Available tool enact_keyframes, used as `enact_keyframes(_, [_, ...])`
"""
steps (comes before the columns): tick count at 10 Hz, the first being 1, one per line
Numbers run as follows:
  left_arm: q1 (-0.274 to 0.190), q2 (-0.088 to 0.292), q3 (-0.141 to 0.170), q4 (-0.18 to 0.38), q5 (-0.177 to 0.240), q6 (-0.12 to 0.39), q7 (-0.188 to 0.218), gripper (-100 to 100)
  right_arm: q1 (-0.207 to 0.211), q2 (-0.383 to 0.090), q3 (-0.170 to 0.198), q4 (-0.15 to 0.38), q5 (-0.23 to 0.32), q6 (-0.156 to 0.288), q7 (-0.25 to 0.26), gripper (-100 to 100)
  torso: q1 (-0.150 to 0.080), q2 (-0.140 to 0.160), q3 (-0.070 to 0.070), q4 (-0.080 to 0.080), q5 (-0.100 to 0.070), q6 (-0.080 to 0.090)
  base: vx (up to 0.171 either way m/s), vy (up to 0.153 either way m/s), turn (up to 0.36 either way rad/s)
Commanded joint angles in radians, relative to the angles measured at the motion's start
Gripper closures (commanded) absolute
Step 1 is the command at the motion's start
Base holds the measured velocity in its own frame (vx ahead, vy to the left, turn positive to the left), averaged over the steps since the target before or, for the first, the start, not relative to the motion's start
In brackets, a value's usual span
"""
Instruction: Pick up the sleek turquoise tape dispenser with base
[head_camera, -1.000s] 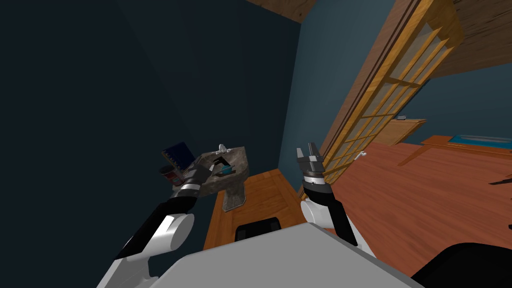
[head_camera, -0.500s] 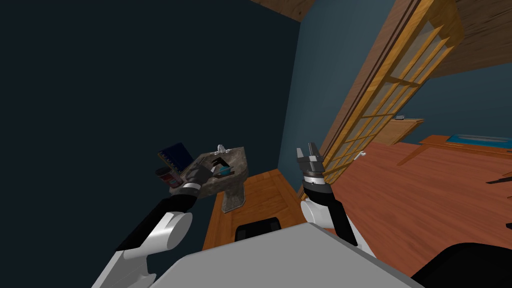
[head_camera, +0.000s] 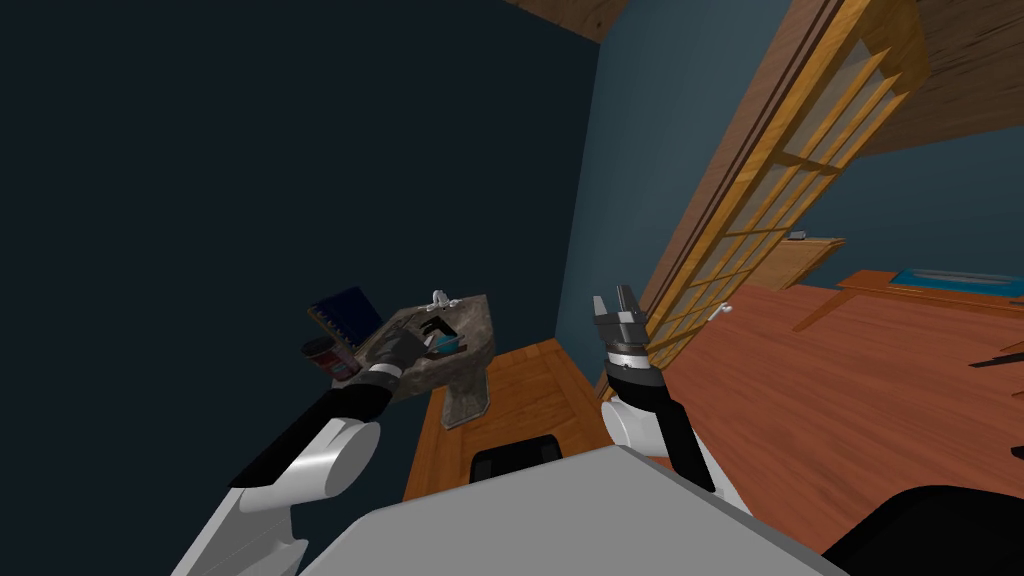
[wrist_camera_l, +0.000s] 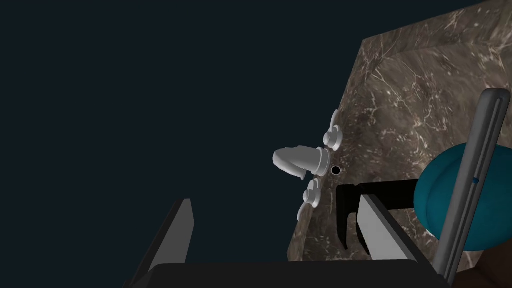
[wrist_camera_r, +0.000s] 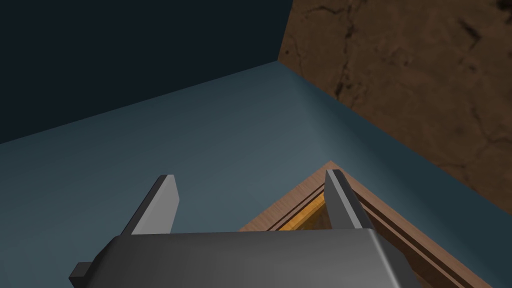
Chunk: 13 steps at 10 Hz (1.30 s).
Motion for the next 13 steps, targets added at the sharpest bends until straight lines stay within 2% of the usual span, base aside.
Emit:
enact_keyframes(1, [-0.004, 0.000, 0.001, -0.002, 0.001, 0.042, 0.003, -100, 0.000, 0.000, 0.000, 0.000, 0.000, 0.000, 0.000, 0, 0.000, 0.000, 0.000, 0.000, 0.000, 0.000, 0.020, -0.012, 0.001])
enact_keyframes(2, [-0.017, 0.015, 0.012, -0.007, 0.025, 0.073, 0.019, -100, 0.000, 0.000, 0.000, 0.000, 0.000, 0.000, 0.000, 0, 0.000, 0.001, 0.000, 0.000, 0.000, 0.000, 0.029, -0.018, 0.000])
enact_keyframes(4, [-0.017, 0.015, 0.012, -0.007, 0.025, 0.122, 0.019, -100, 0.000, 0.000, 0.000, 0.000, 0.000, 0.000, 0.000, 0, 0.000, 0.000, 0.000, 0.000, 0.000, 0.000, 0.029, -0.012, 0.001])
enact_keyframes(5, [-0.030, 0.030, 0.022, -0.012, 0.049, 0.155, 0.037, -100, 0.000, 0.000, 0.000, 0.000, 0.000, 0.000, 0.000, 0, 0.000, 0.001, 0.000, 0.000, 0.000, 0.000, 0.043, -0.024, 0.004])
enact_keyframes(7, [-0.030, 0.030, 0.022, -0.012, 0.049, 0.203, 0.037, -100, 0.000, 0.000, 0.000, 0.000, 0.000, 0.000, 0.000, 0, 0.000, 0.000, 0.000, 0.000, 0.000, 0.000, 0.032, -0.014, 0.005])
enact_keyframes(8, [-0.042, 0.045, 0.032, -0.016, 0.073, 0.242, 0.055, -100, 0.000, 0.000, 0.000, 0.000, 0.000, 0.000, 0.000, 0, 0.000, 0.001, 0.000, 0.000, 0.000, 0.000, 0.035, -0.014, 0.013])
enact_keyframes(10, [-0.042, 0.045, 0.032, -0.016, 0.073, 0.283, 0.055, -100, 0.000, 0.000, 0.000, 0.000, 0.000, 0.000, 0.000, 0, 0.000, 0.000, 0.000, 0.000, 0.000, 0.000, 0.032, -0.010, 0.005])
enact_keyframes(11, [-0.053, 0.059, 0.042, -0.019, 0.097, 0.319, 0.073, -100, 0.000, 0.000, 0.000, 0.000, 0.000, 0.000, 0.000, 0, 0.001, 0.001, 0.000, 0.000, 0.000, 0.000, 0.039, -0.016, 0.019])
enact_keyframes(13, [-0.053, 0.059, 0.042, -0.019, 0.097, 0.363, 0.073, -100, 0.000, 0.000, 0.000, 0.000, 0.000, 0.000, 0.000, 0, 0.000, 0.000, 0.000, 0.000, 0.000, 0.000, 0.036, -0.011, 0.005])
